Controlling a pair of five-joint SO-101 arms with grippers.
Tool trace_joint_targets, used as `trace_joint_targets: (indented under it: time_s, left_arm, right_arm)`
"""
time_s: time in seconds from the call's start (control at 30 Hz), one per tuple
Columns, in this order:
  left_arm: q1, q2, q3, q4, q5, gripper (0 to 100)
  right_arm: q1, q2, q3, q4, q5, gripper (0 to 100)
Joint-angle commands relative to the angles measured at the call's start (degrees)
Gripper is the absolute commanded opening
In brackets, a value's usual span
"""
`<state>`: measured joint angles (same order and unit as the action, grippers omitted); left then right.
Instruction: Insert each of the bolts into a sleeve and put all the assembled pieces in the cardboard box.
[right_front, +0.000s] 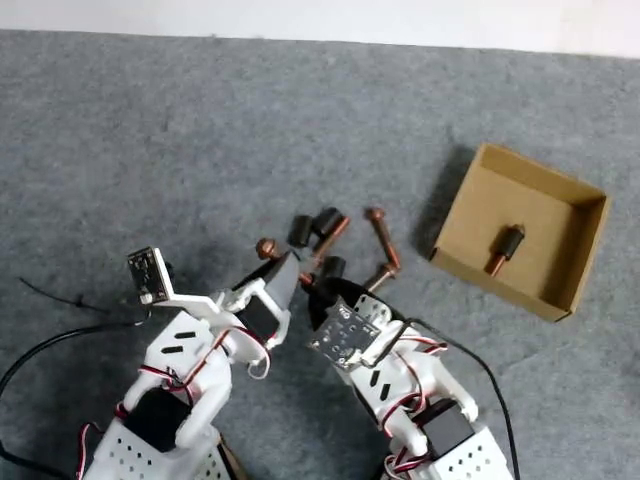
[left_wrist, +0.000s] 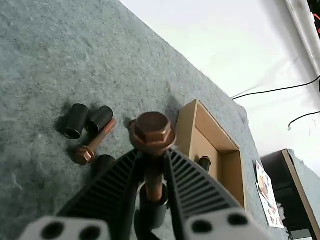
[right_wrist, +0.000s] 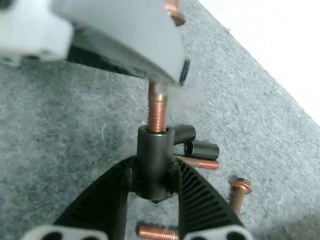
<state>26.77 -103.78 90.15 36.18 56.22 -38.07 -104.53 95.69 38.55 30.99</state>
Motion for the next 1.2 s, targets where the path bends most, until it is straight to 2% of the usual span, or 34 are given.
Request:
trace_joint_targets:
  time_s: [0.0,0.17,0.33,0.53,0.6,0.73,0.83,0.9,1.03,1.17]
  left_arm:
    - [1.5,-0.9,-3.3,0.3,0.2,1]
    - [1.5,-0.9,-3.9,5.9,-0.4,1]
    - [2.4,-0.8,-2.4,6.5,-6.4,1]
    - [4.2,-0.8,-1.0,6.4,-6.7,1]
    - [4.3,-0.7,-0.9,6.4,-6.7,5]
    - [5.1,-0.7,1.8,6.4,-6.7,19]
    - [8.2,-0.7,3.8,6.6,-11.0,27]
    - [9.4,-0.7,4.2,6.6,-12.4,29]
    - [5.6,-0.8,3.6,6.3,-12.3,29]
    - [-2.3,-0.8,1.1,4.8,-5.5,29]
  right_arm:
    - [1.9,-0.7,8.2,-1.0,0.5,0.5]
    - [2.7,-0.7,8.2,-1.0,0.5,0.5]
    - [2.7,-0.7,8.2,-1.0,0.5,0.5]
    - [2.6,-0.7,8.2,-1.0,0.5,0.5]
    - [2.6,-0.7,8.2,-1.0,0.5,0.5]
    - [2.6,-0.7,8.2,-1.0,0.5,0.5]
    - [2.6,-0.7,8.2,-1.0,0.5,0.5]
    - [2.7,-0.7,8.2,-1.0,0.5,0.5]
    - [2.7,-0.7,8.2,-1.0,0.5,0.5]
    - [2.7,-0.8,8.2,-1.0,0.5,0.5]
